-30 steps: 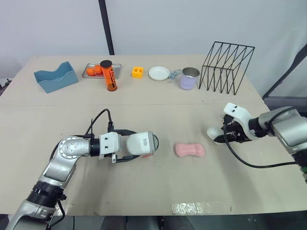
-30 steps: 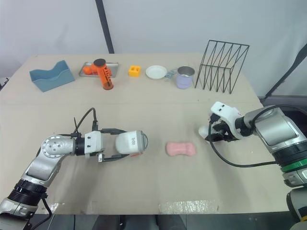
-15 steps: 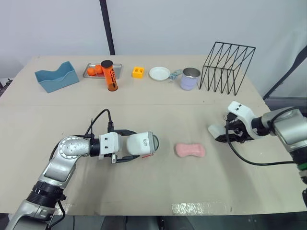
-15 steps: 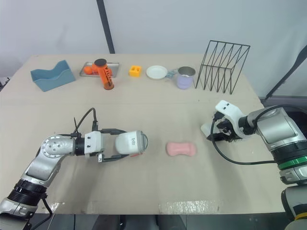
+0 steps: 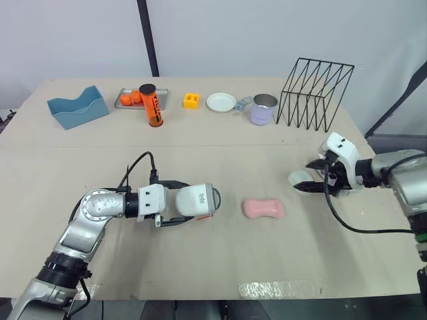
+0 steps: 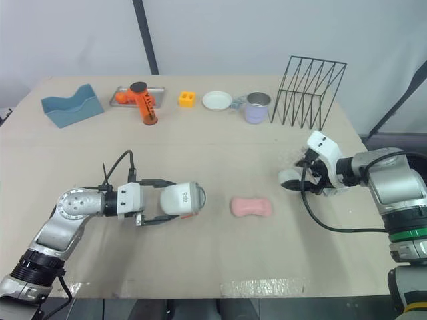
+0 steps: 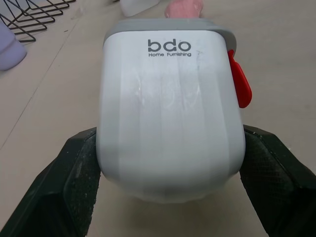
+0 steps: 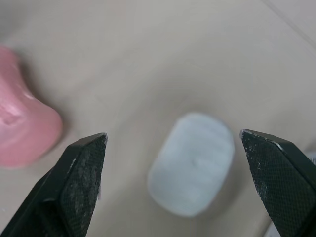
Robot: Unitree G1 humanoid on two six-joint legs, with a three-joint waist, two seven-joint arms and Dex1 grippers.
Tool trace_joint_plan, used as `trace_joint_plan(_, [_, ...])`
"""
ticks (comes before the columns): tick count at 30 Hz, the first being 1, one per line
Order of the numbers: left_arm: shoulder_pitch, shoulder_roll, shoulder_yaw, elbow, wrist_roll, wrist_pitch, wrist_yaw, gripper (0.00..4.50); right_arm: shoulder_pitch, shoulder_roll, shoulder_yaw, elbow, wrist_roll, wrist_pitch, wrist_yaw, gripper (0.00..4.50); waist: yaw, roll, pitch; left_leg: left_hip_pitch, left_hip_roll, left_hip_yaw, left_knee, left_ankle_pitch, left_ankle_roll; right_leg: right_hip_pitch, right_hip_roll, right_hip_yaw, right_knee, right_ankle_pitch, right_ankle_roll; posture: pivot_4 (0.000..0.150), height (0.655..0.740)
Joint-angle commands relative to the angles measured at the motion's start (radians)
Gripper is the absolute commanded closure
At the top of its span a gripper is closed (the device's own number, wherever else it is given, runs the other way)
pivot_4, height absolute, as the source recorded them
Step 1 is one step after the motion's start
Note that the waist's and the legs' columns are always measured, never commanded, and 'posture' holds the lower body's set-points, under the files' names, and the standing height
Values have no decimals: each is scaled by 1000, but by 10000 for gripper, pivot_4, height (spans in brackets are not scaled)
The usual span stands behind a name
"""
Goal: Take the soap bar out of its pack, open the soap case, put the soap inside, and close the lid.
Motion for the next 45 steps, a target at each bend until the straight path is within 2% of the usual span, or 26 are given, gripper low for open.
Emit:
trace_joint_plan(1, [-14, 9, 26, -11, -42, 17, -14, 10330, 66, 44, -163, -64, 126, -116, 53, 503, 0, 0, 0, 0, 0, 0, 0, 0, 0, 1, 0, 0, 0, 0, 0, 1500, 7400])
trace_joint_plan(7, [-33, 13, 34, 7, -64, 45, -27, 10330, 392, 122, -325, -251, 222, -338, 143, 503, 7, 0, 0, 0, 0, -2, 5, -1, 2, 5, 0, -5, 0, 0, 0, 1500, 7400])
trace_joint_plan(10, [-42, 17, 34, 21, -78, 61, -52, 10330, 540, 157, -366, -313, 216, -470, 175, 503, 6, 1, 0, 1, 1, -3, 5, -1, 2, 8, 0, -7, 0, 0, 0, 1500, 7400])
trace_joint_plan(15, [-58, 24, 34, 45, -82, 65, -87, 10330, 646, 163, -414, -311, 230, -595, 220, 503, -1, 1, 0, 13, 1, -2, 5, -1, 1, 19, 0, -5, -1, -3, 6, 1500, 7400])
trace_joint_plan(21, [-60, 45, 44, 56, -94, 72, -125, 10330, 698, 126, -511, -228, 266, -632, 273, 503, 1, 1, 0, 16, 0, -2, 5, -1, 1, 23, 0, -5, -2, -5, 8, 1500, 7400])
trace_joint_plan(24, [-50, 60, 53, 54, -104, 72, -138, 10330, 737, 117, -548, -208, 308, -557, 266, 503, 1, 1, 0, 16, 0, -2, 4, -1, 2, 24, 0, -5, -3, -4, 7, 1500, 7400])
trace_joint_plan(33, [-20, 86, 75, 16, -141, 95, -165, 10330, 705, 122, -525, -139, 297, -585, 288, 503, -1, 1, 0, 17, 0, -2, 4, -1, 2, 24, 0, -5, -3, -5, 7, 1500, 7400])
trace_joint_plan(39, [-1, 163, 79, 13, -153, 104, -226, 10330, 668, 132, -490, -182, 316, -588, 323, 503, 0, 1, 0, 17, 0, -2, 4, -2, 3, 24, 0, -5, -4, -5, 7, 1500, 7400])
trace_joint_plan(45, [-13, 194, 63, 34, -120, 88, -256, 10330, 666, 125, -466, -232, 357, -564, 381, 503, 1, 1, 0, 16, 1, -2, 4, -2, 3, 24, 0, -5, -4, -5, 7, 1500, 7400])
